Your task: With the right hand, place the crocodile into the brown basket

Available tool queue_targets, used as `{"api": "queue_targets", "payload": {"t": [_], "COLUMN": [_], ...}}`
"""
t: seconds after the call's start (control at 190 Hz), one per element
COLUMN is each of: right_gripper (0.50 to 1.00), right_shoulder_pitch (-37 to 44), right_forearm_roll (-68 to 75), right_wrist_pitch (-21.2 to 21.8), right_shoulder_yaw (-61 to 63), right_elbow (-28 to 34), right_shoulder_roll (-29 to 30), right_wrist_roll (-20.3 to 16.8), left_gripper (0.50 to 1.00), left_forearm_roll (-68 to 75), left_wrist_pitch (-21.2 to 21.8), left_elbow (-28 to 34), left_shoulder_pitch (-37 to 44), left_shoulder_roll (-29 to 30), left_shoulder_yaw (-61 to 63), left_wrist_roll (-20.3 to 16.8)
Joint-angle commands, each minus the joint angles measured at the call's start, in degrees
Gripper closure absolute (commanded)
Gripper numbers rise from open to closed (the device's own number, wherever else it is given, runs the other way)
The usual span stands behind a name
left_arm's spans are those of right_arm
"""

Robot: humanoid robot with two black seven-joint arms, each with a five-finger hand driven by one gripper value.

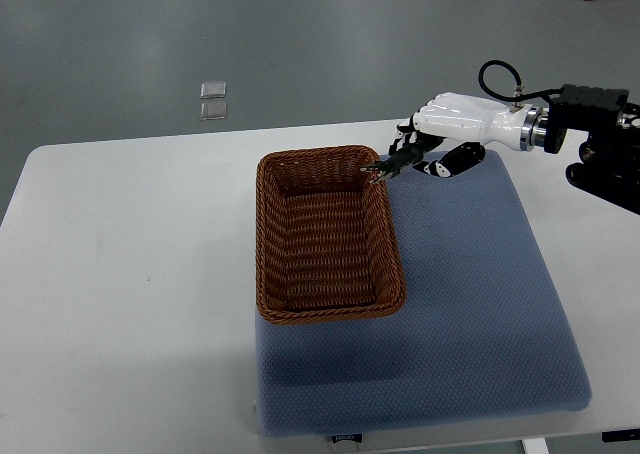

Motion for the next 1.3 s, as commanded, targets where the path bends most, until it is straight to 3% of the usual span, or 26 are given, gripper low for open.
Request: {"api": "queue_targets", "payload": {"t": [0.0, 0.295, 0.3, 0.305, 0.311, 0.316, 0.321, 0.326, 0.332, 0.337, 0.353, 0.432, 0.474, 0.764, 0.89, 1.19, 1.295], "right_gripper": [1.000, 1.000, 0.953, 0.953, 0.892, 0.891, 0.843, 0.842, 0.794, 0.793, 0.728, 0.607, 0.577, 0.570, 0.572, 0.572, 0.570], "right_shoulder_pitch": [0.76, -0.47, -0.73, -0.73, -0.91, -0.91, -1.08, -1.08, -1.26, -1.26, -1.43, -1.79, -1.79, -1.26, -1.17, -1.52, -1.87], "right_forearm_roll": [-0.97, -3.79, -3.79, -3.79, -3.79, -3.79, -3.79, -3.79, -3.79, -3.79, -3.79, -3.79, -3.79, -2.64, -0.45, 26.53, 38.83], "right_wrist_pitch": [-0.04, -0.04, -0.12, -0.12, -0.04, -0.04, -0.12, -0.12, -0.12, -0.12, -0.12, -0.04, 0.23, -0.83, 1.02, 13.50, 21.05], "right_shoulder_yaw": [0.72, 0.81, 0.90, 0.90, 0.81, 0.81, 0.90, 0.90, 0.90, 0.90, 0.90, 0.81, 0.64, 1.69, 5.73, 6.08, 5.64], "right_elbow": [2.30, -1.04, -1.30, -1.30, -1.48, -1.48, -1.74, -1.74, -1.83, -1.83, -2.09, -2.27, -2.36, -2.36, -2.36, -2.27, -2.27], "right_shoulder_roll": [3.87, 13.27, 13.27, 13.27, 13.36, 13.36, 13.36, 13.36, 13.45, 13.45, 13.45, 13.19, 12.84, 10.55, 8.35, 3.87, 3.52], "right_wrist_roll": [0.02, 0.02, 0.02, 0.02, 0.02, 0.02, 0.02, 0.02, 0.02, 0.02, 0.02, 0.02, 0.02, 0.02, 0.02, -0.09, -5.80], "left_gripper": [0.500, 0.500, 0.500, 0.500, 0.500, 0.500, 0.500, 0.500, 0.500, 0.500, 0.500, 0.500, 0.500, 0.500, 0.500, 0.500, 0.500], "left_forearm_roll": [0.00, 0.00, 0.00, 0.00, 0.00, 0.00, 0.00, 0.00, 0.00, 0.00, 0.00, 0.00, 0.00, 0.00, 0.00, 0.00, 0.00], "left_wrist_pitch": [0.00, 0.00, 0.00, 0.00, 0.00, 0.00, 0.00, 0.00, 0.00, 0.00, 0.00, 0.00, 0.00, 0.00, 0.00, 0.00, 0.00], "left_elbow": [0.00, 0.00, 0.00, 0.00, 0.00, 0.00, 0.00, 0.00, 0.00, 0.00, 0.00, 0.00, 0.00, 0.00, 0.00, 0.00, 0.00], "left_shoulder_pitch": [0.00, 0.00, 0.00, 0.00, 0.00, 0.00, 0.00, 0.00, 0.00, 0.00, 0.00, 0.00, 0.00, 0.00, 0.00, 0.00, 0.00], "left_shoulder_roll": [0.00, 0.00, 0.00, 0.00, 0.00, 0.00, 0.00, 0.00, 0.00, 0.00, 0.00, 0.00, 0.00, 0.00, 0.00, 0.00, 0.00], "left_shoulder_yaw": [0.00, 0.00, 0.00, 0.00, 0.00, 0.00, 0.00, 0.00, 0.00, 0.00, 0.00, 0.00, 0.00, 0.00, 0.00, 0.00, 0.00], "left_wrist_roll": [0.00, 0.00, 0.00, 0.00, 0.00, 0.00, 0.00, 0.00, 0.00, 0.00, 0.00, 0.00, 0.00, 0.00, 0.00, 0.00, 0.00]}}
